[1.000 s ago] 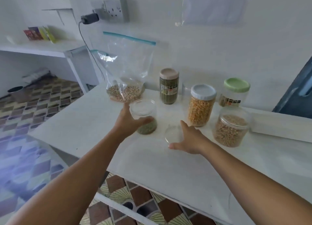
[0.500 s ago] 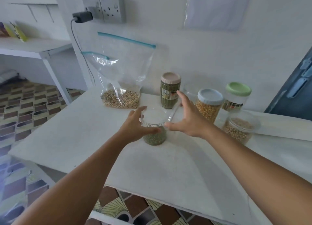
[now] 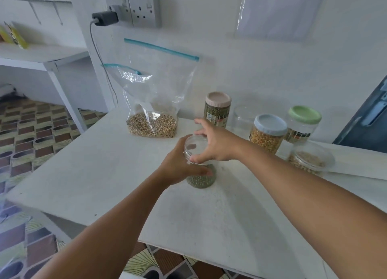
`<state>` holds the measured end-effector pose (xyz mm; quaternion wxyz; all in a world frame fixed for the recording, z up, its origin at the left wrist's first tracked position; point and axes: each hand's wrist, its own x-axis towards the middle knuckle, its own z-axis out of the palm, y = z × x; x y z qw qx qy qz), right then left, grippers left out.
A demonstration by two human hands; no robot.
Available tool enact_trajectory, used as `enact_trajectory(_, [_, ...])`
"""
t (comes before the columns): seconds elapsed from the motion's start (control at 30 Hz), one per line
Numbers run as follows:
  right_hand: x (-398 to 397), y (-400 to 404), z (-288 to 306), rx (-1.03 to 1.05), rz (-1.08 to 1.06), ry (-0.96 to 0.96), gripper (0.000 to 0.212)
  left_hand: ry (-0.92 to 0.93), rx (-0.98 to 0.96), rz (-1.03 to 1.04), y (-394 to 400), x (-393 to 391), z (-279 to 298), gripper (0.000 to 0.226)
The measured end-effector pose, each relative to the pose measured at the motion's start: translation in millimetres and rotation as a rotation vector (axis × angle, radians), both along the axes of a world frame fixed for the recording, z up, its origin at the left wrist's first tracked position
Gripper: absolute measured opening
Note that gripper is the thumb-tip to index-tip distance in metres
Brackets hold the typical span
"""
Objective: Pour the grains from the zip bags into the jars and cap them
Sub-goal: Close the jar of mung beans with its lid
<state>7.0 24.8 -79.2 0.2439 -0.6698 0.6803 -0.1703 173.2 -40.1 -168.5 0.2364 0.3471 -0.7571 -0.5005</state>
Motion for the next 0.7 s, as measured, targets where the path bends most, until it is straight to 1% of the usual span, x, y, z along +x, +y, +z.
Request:
enact_trajectory(0.07, [-2.0, -1.1, 3.2, 0.021, 0.021, 0.013, 0.124, 0.011, -0.003, -0.01, -1.2, 0.6, -3.4, 0.123])
enact_trajectory(0.17, [-2.7, -1.0, 6.2, 0.038, 0.046, 0.036, 0.119, 0.012, -0.005, -0.016, -1.7, 0.7, -5.2, 0.141])
enact_trajectory(0.23, [-2.6, -1.7, 8.5, 0.04, 0.061, 0.037, 0.117, 0.018, -0.008, -0.003, -0.8, 1.0, -5.9, 0.149])
enact_trajectory(0.37, [-5.4, -6.2, 15.9, 0.083, 0.133, 0.094, 0.12, 0.037, 0.048, 0.028, 1.0, 1.0, -5.7, 0.164])
enact_trajectory(0.47, [-7.0, -10.2, 12.8, 0.084, 0.127, 0.103, 0.12, 0.007, 0.051, 0.031, 1.3, -1.4, -6.2, 0.156])
enact_trajectory(0.6, [-12.6, -7.6, -1.3, 0.039, 0.077, 0.039, 0.111, -0.025, 0.036, 0.07, 4.4, -4.4, -4.4, 0.145])
enact_trajectory(0.7, [-16.0, -0.7, -3.4, 0.004, 0.087, 0.055, 0.114, -0.056, 0.011, 0.085, 8.2, -7.6, -0.6, 0.142])
